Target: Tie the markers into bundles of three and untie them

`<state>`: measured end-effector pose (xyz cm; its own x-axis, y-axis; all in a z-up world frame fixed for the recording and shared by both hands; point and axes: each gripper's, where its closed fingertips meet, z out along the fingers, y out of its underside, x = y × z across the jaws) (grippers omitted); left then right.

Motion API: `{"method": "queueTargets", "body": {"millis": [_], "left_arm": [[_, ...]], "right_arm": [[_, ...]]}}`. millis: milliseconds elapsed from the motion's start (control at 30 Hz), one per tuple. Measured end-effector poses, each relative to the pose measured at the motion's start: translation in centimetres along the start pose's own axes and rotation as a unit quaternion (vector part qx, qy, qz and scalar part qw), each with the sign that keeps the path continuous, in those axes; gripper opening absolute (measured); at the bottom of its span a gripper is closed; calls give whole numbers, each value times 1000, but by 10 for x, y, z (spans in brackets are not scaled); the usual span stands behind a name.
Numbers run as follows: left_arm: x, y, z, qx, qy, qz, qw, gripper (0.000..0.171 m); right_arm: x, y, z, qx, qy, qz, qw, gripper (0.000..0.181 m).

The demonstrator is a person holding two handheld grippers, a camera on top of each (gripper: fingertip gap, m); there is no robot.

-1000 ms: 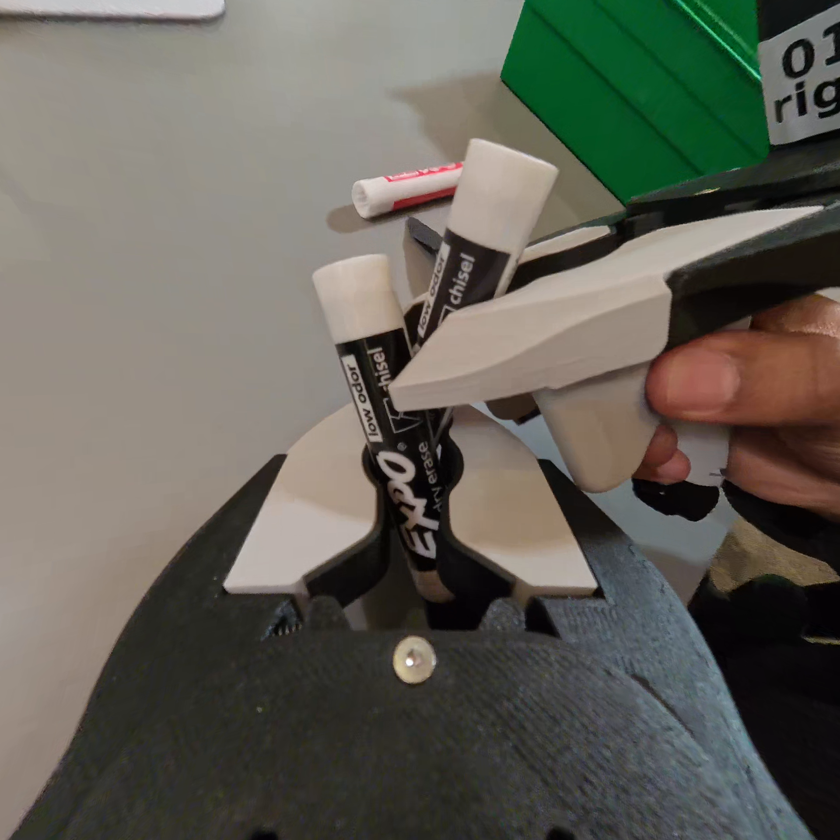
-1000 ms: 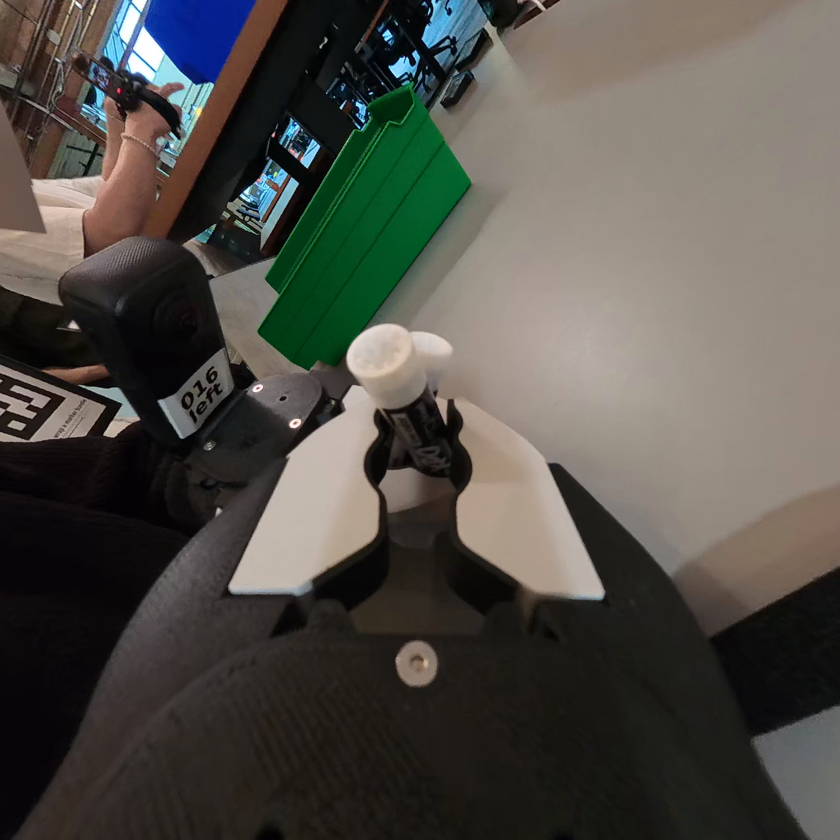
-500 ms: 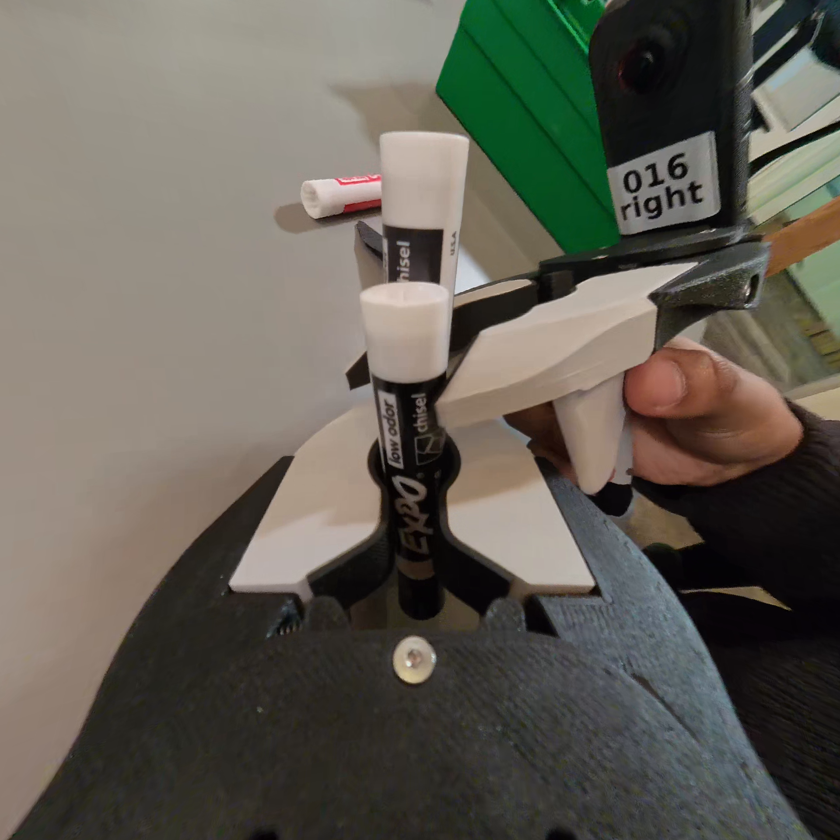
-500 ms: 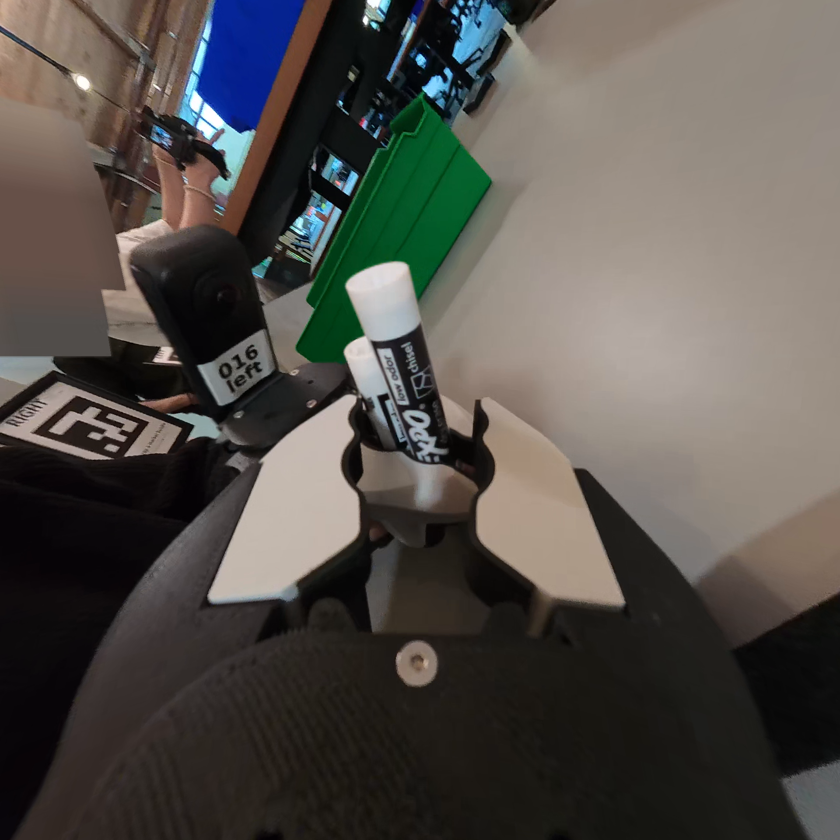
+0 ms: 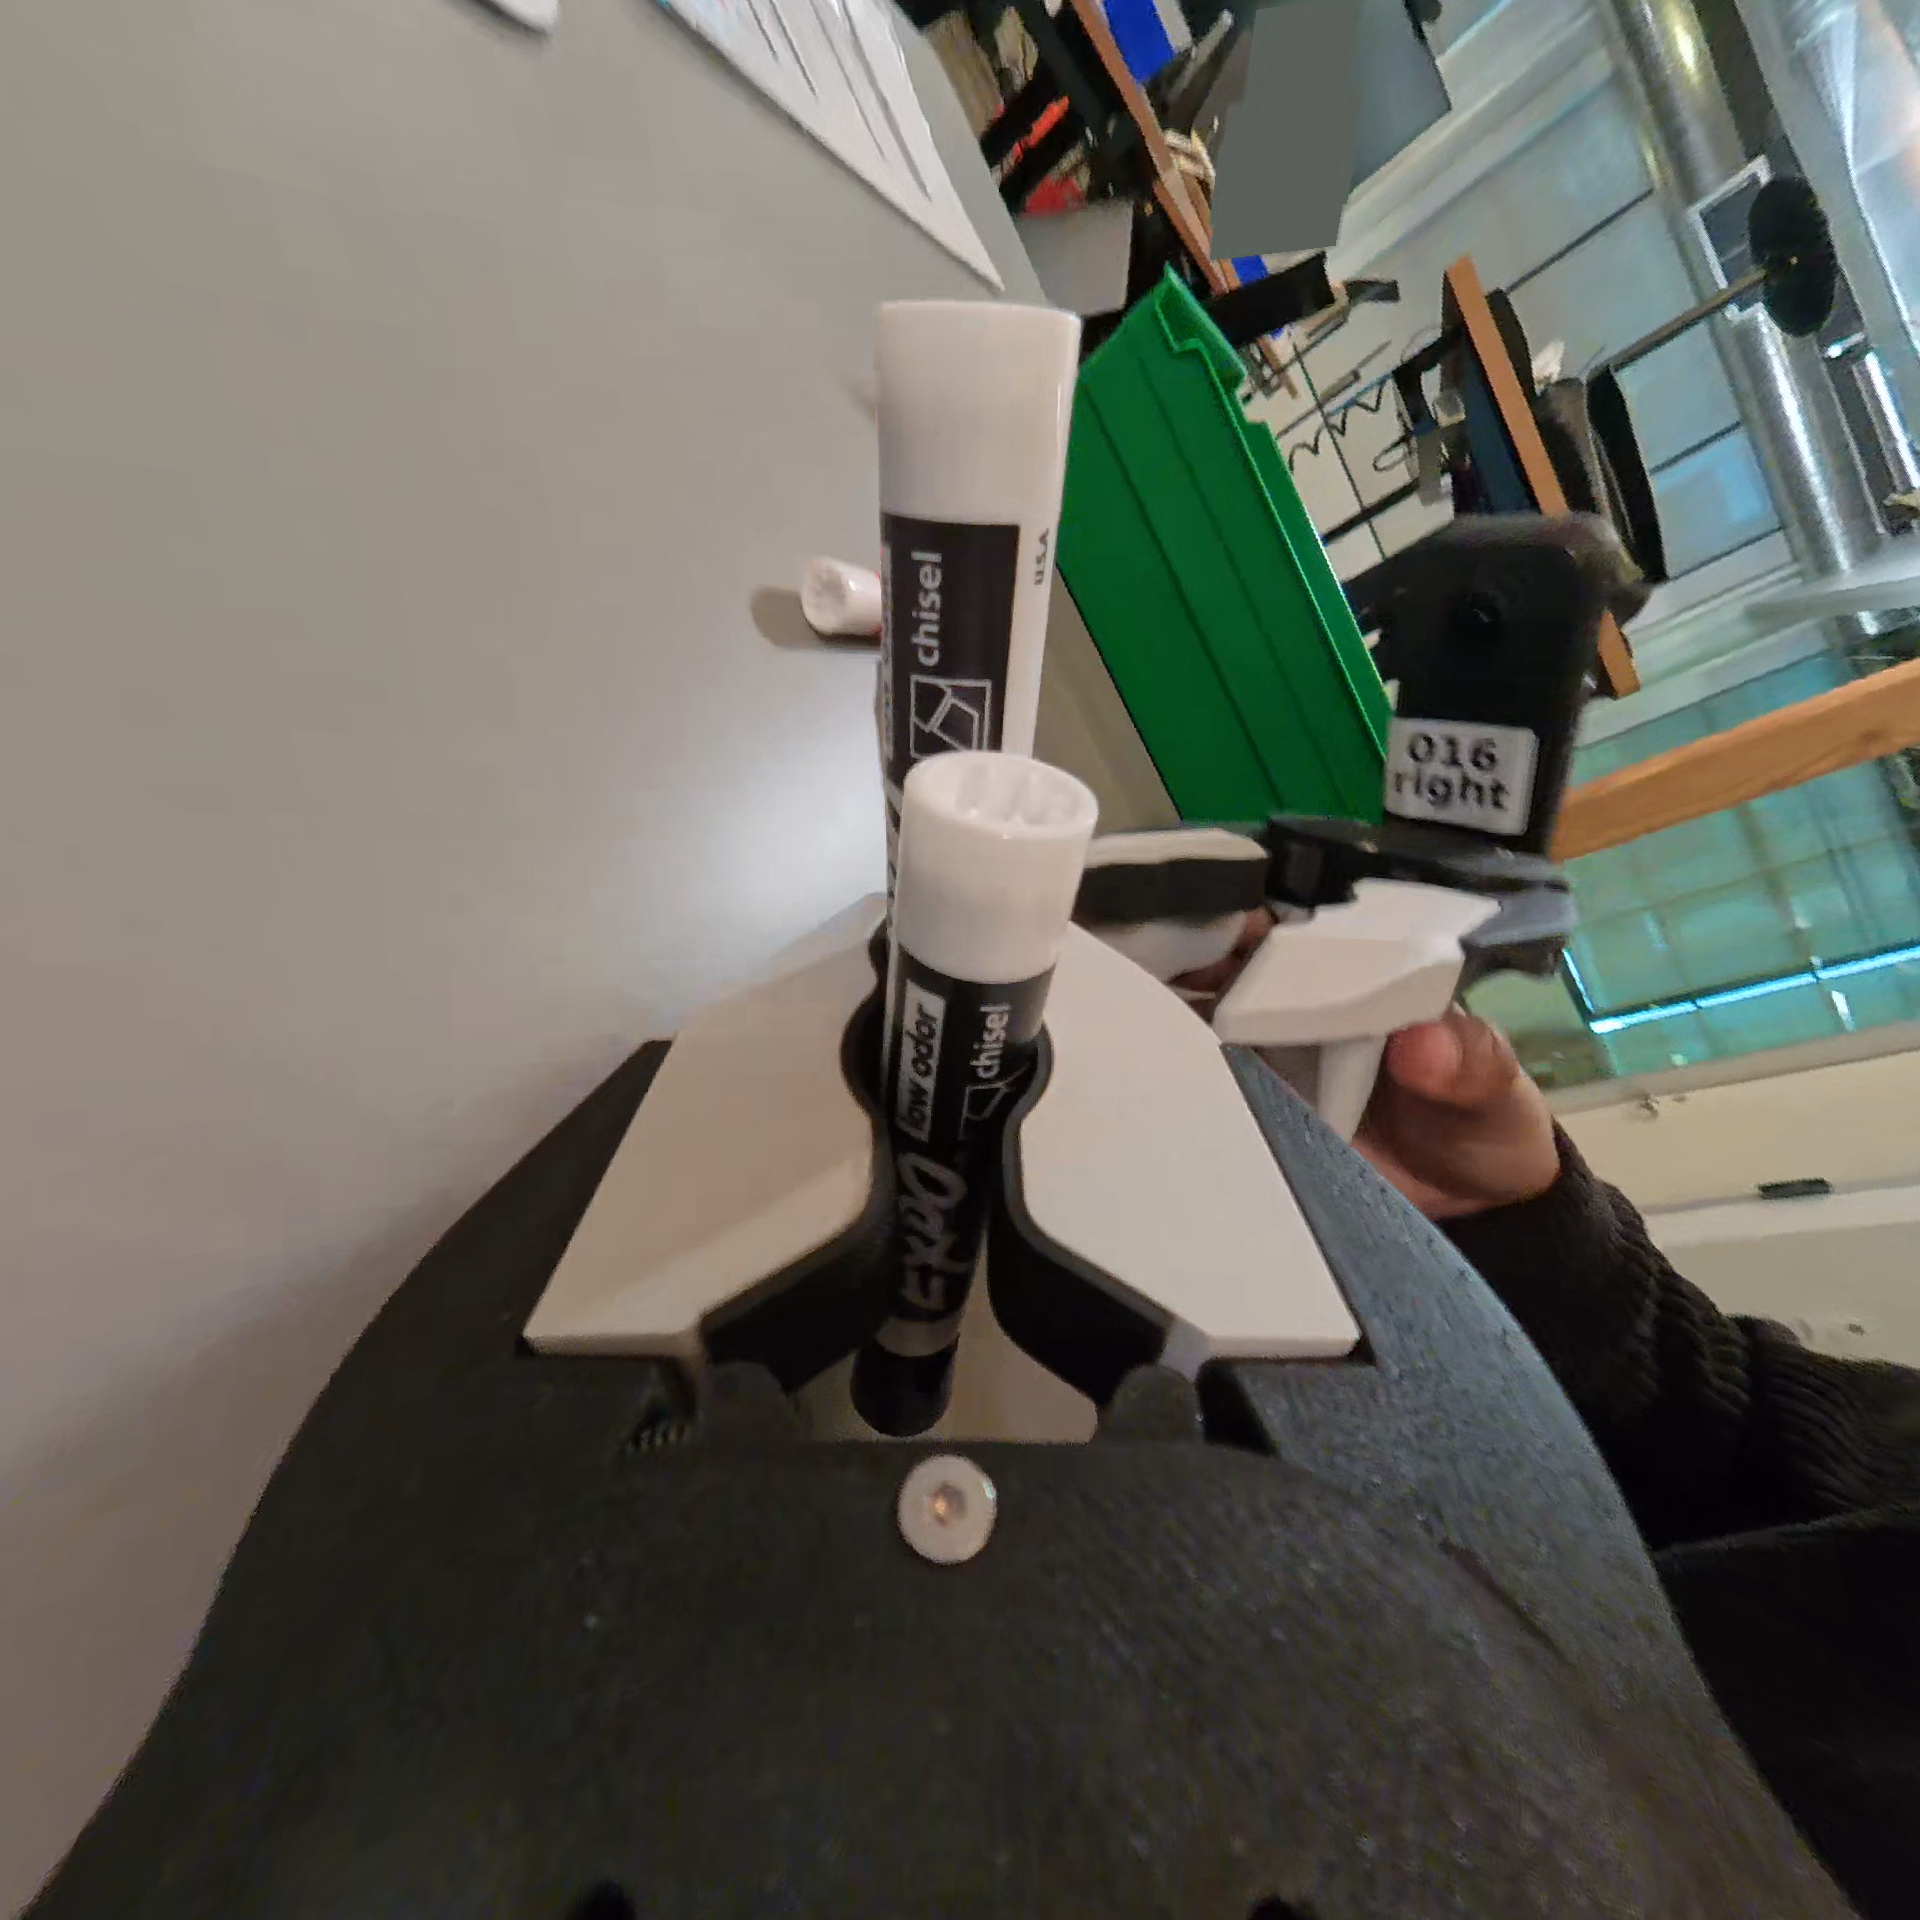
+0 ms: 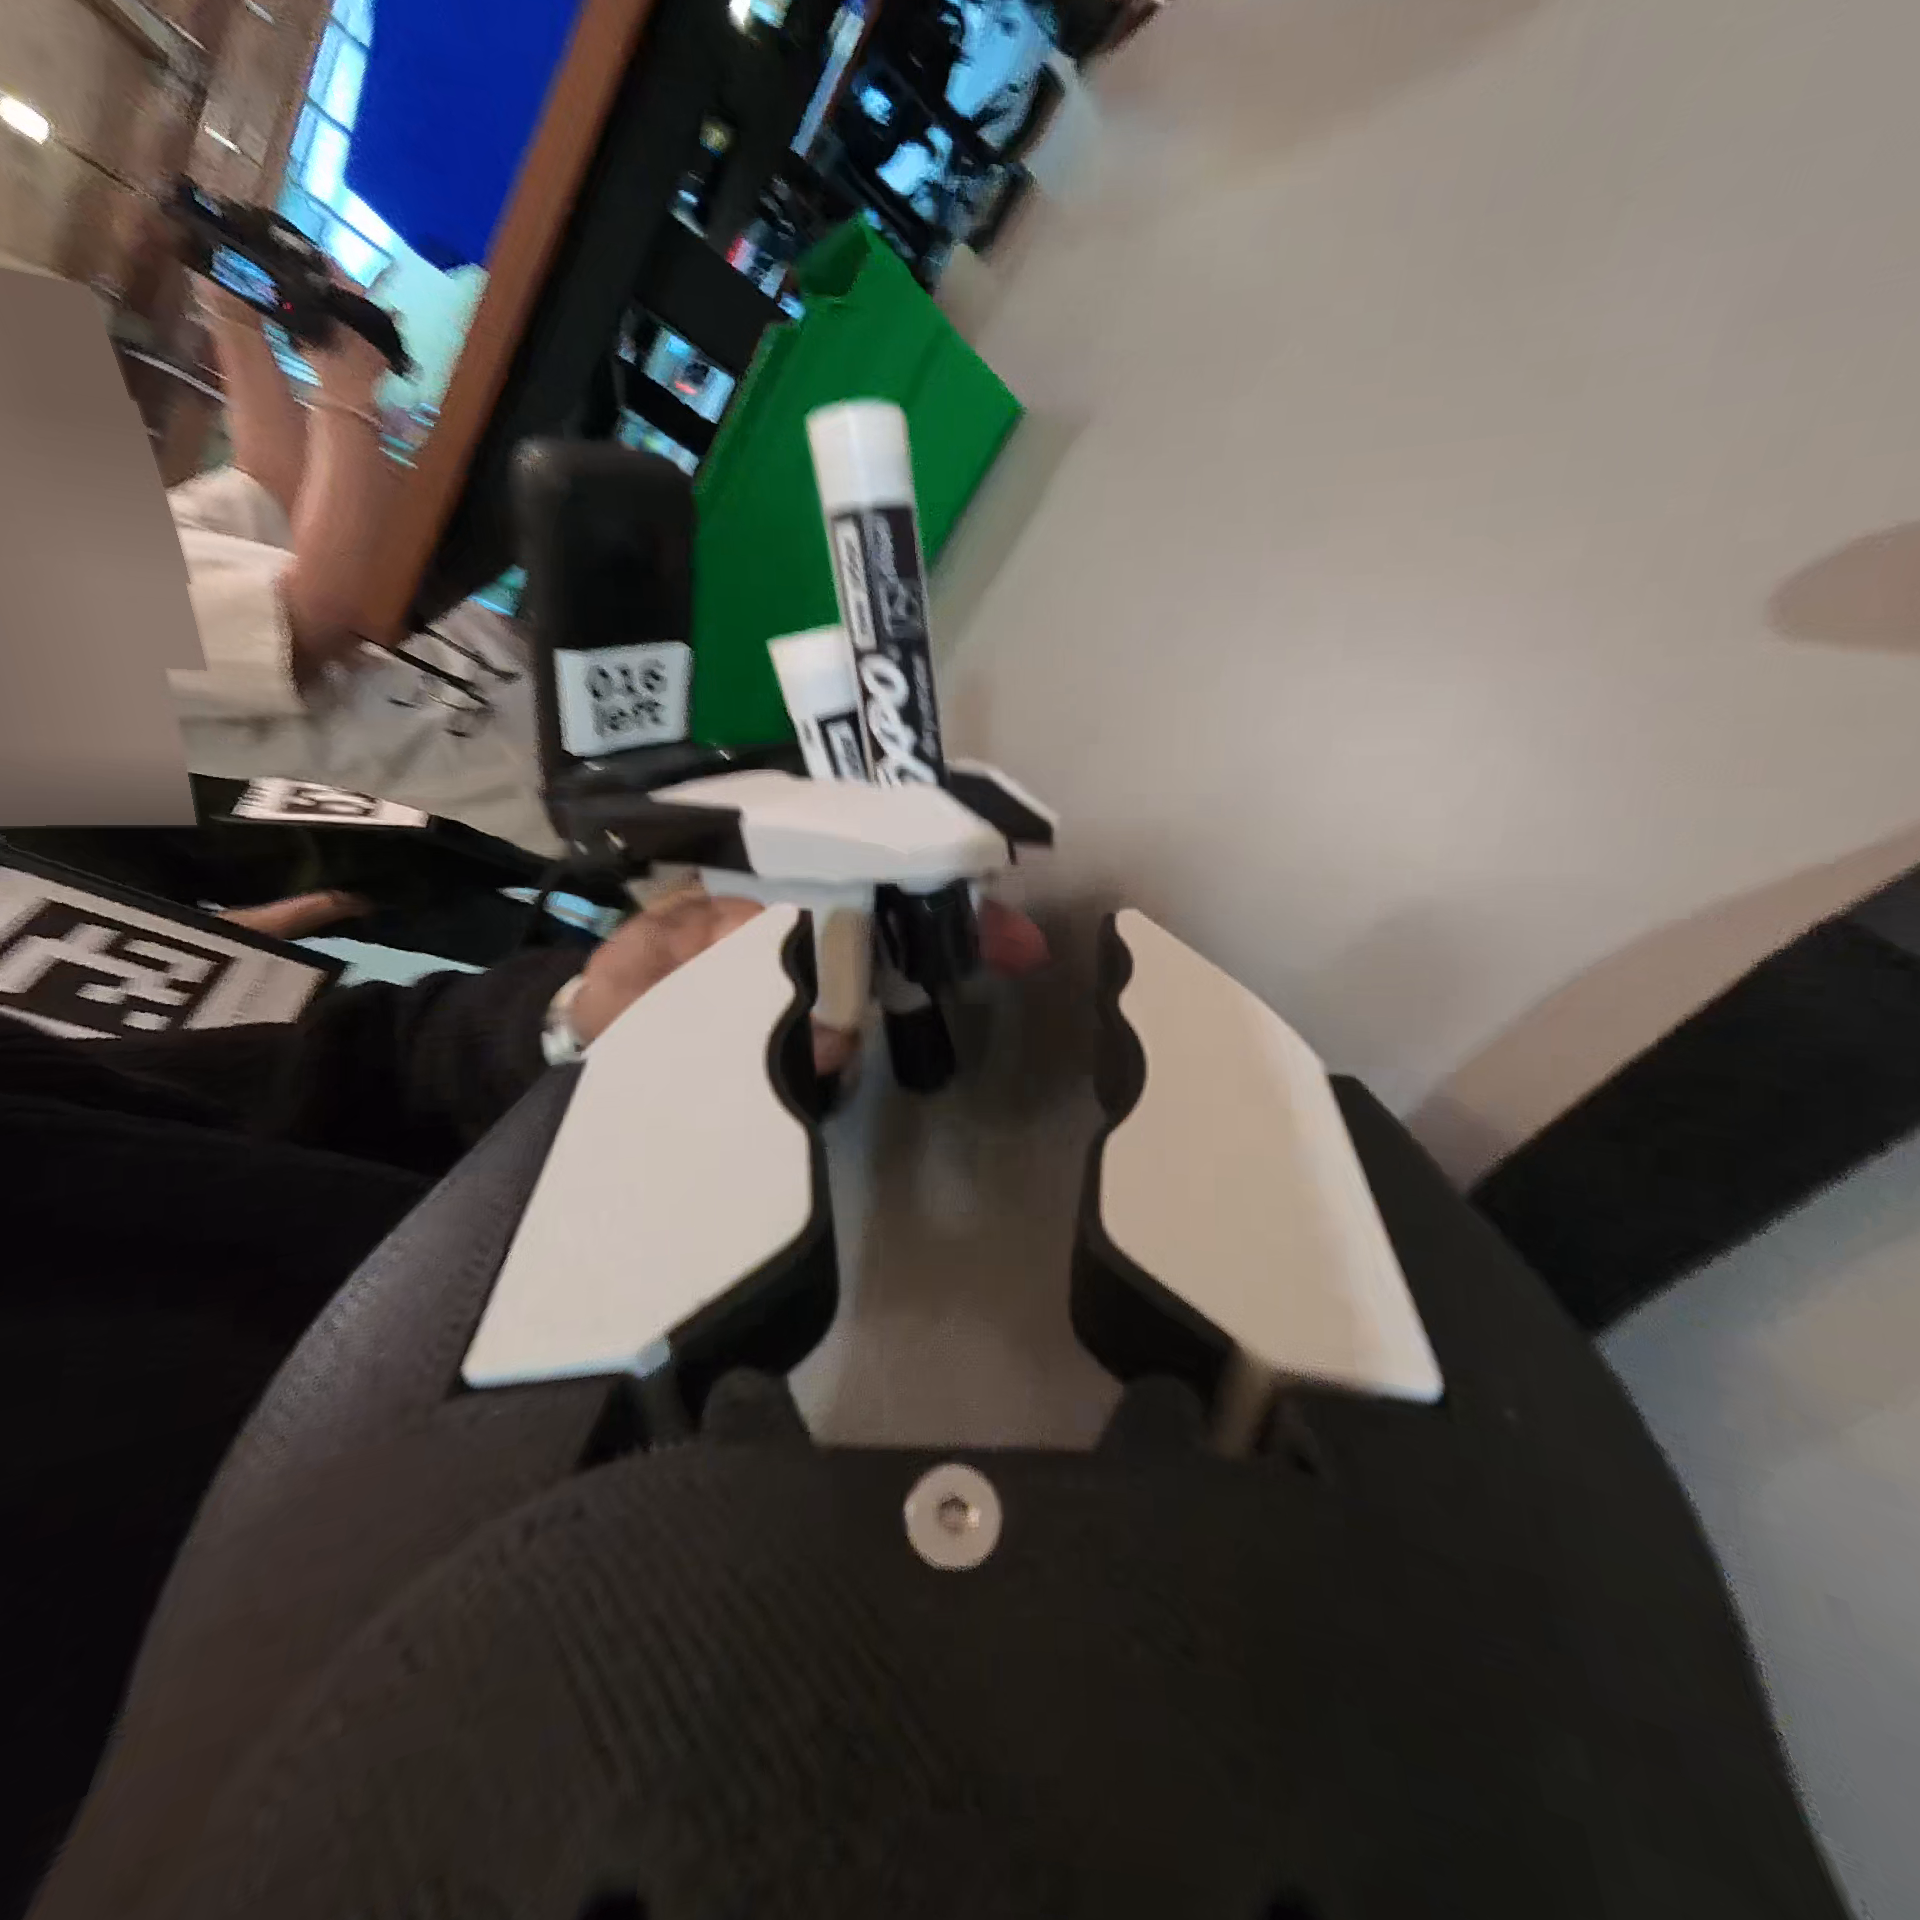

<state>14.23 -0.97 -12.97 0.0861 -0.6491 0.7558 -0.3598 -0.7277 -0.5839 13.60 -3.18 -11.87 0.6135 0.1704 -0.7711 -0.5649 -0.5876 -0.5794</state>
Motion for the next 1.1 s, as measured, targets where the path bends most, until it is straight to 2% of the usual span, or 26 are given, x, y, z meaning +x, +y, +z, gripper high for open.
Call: {"method": "queueTargets", "body": {"millis": [167,267,400,467,533,633,800,1100], "left_arm": [[3,-11,-4,48,-10,50,998,15],[11,-8,-2,48,-23,113,992,15],[21,-1,1,60,-45,199,977,15],[26,2,4,75,-57,247,964,15],[34,3,4,91,-55,276,955,15],[40,9,0,96,-57,285,952,15],[38,17,-3,83,-72,281,953,15],[38,18,-3,80,-65,272,957,15]], "right_arm": [[-10,14,3,16,107,-142,984,51],[-14,0,-10,63,147,-199,967,51],[-26,-31,-30,154,141,-240,948,59],[-38,-31,-26,166,125,-256,944,65],[-44,-24,-17,148,124,-281,940,68],[-45,-17,-14,127,131,-307,934,65],[-63,-20,-20,148,79,-291,942,62],[-64,-14,-16,131,73,-289,945,62]]}}
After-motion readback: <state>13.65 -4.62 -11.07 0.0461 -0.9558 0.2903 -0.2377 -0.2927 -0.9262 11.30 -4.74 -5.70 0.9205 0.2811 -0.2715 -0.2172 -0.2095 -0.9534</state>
